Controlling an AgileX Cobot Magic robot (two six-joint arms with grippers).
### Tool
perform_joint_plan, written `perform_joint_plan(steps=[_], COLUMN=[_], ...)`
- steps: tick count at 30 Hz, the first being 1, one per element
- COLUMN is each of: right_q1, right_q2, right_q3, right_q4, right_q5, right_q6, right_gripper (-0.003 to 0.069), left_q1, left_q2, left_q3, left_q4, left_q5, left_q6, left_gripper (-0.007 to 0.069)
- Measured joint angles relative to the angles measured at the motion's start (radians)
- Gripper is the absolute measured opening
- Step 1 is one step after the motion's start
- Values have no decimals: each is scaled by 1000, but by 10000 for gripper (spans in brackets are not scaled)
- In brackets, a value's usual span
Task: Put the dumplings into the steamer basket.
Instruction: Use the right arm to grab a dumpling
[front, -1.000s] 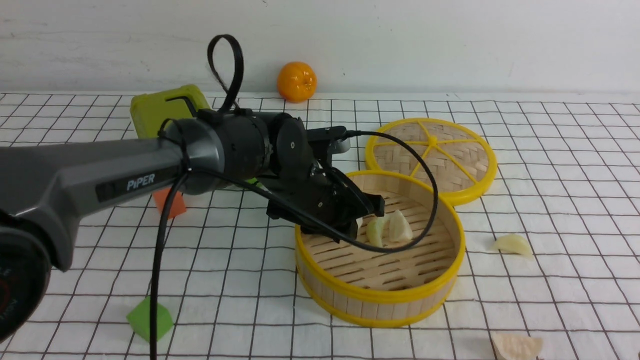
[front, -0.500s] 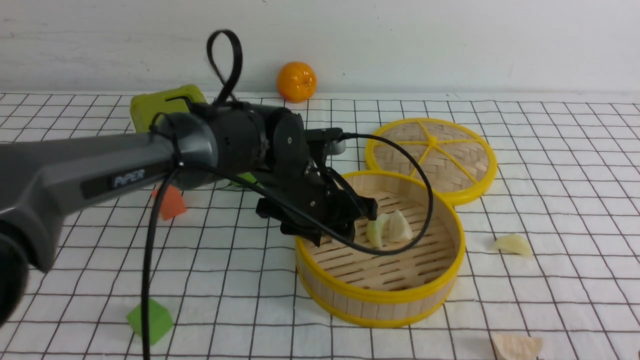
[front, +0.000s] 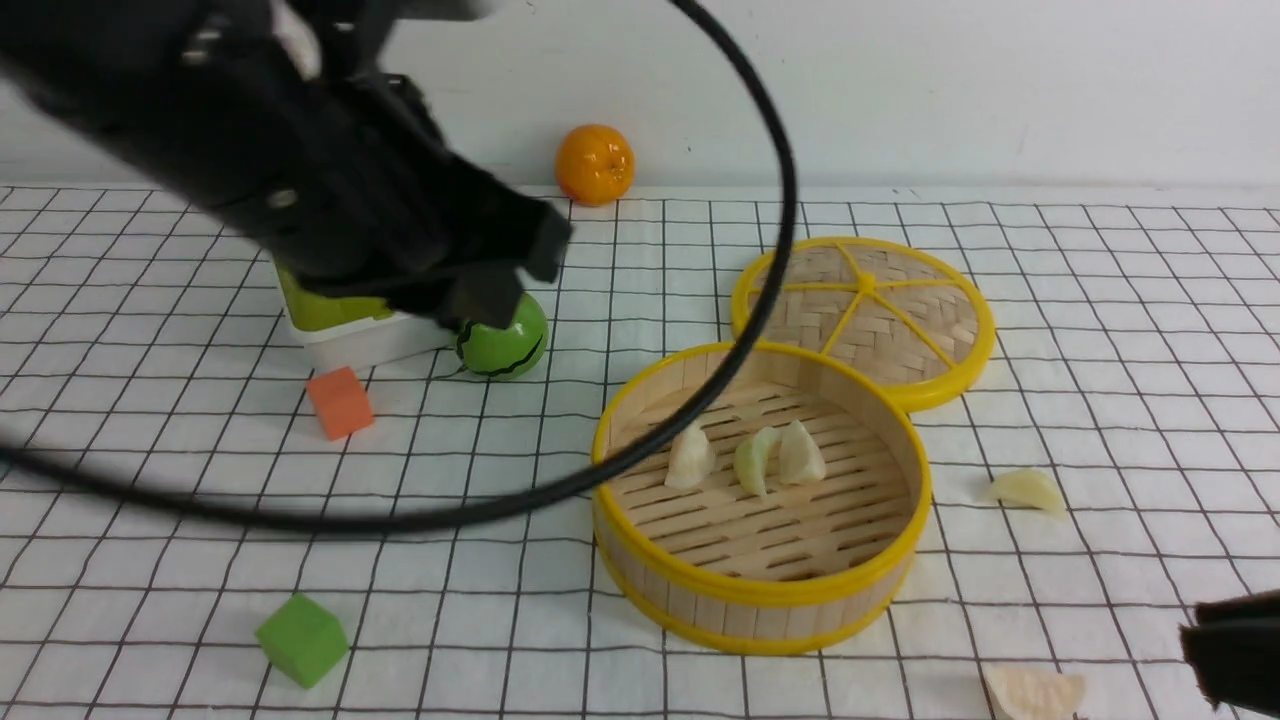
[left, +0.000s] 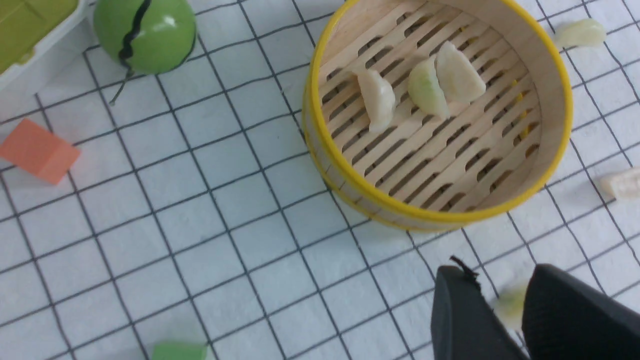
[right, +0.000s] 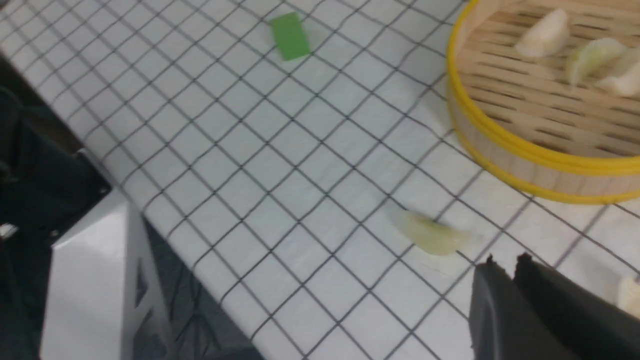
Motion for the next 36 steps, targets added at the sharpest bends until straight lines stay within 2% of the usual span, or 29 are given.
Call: perform_joint_plan(steps=[3, 7, 10, 14, 19, 20, 23, 27, 29, 31, 36], right_q1=[36, 113, 215, 310, 443, 478, 504, 535, 535, 535, 548], right_q2=[68, 140, 241, 335, 456, 484, 519, 621, 651, 710, 846], right_q3=[-36, -78, -148, -236, -335, -344, -345, -345, -345, -345, -347], right_q4=[43, 34, -44, -139, -238, -266, -305, -420, -445, -478, -495], right_q5=[40, 75, 85, 85, 85, 85, 84, 85, 84, 80, 60], right_q6=[-50, -83, -89, -88, -85, -115, -166, -310, -328, -345, -350], right_gripper=[-2, -15, -15, -15, -12, -11, -10, -1, 3, 25, 169], left_q1=[0, 0, 0, 0, 0, 0, 0, 0, 0, 0, 0], left_q2=[-144, -319, -492, -585, -704, -756, -816, -945, -966, -1005, -1029], left_q3=[141, 317, 489, 608, 742, 785, 826, 928, 944, 954, 954], left_q4=[4, 5, 6, 9, 0, -7, -19, -85, -107, -138, -157], left_q5=[0, -16, -46, -42, -34, -48, -76, -150, -162, -179, -187], left_q6=[0, -3, -31, -51, -69, -69, -69, -69, -69, -69, -68], left_gripper=[135, 124, 123, 106, 28, 2, -12, -12, -12, -12, -12])
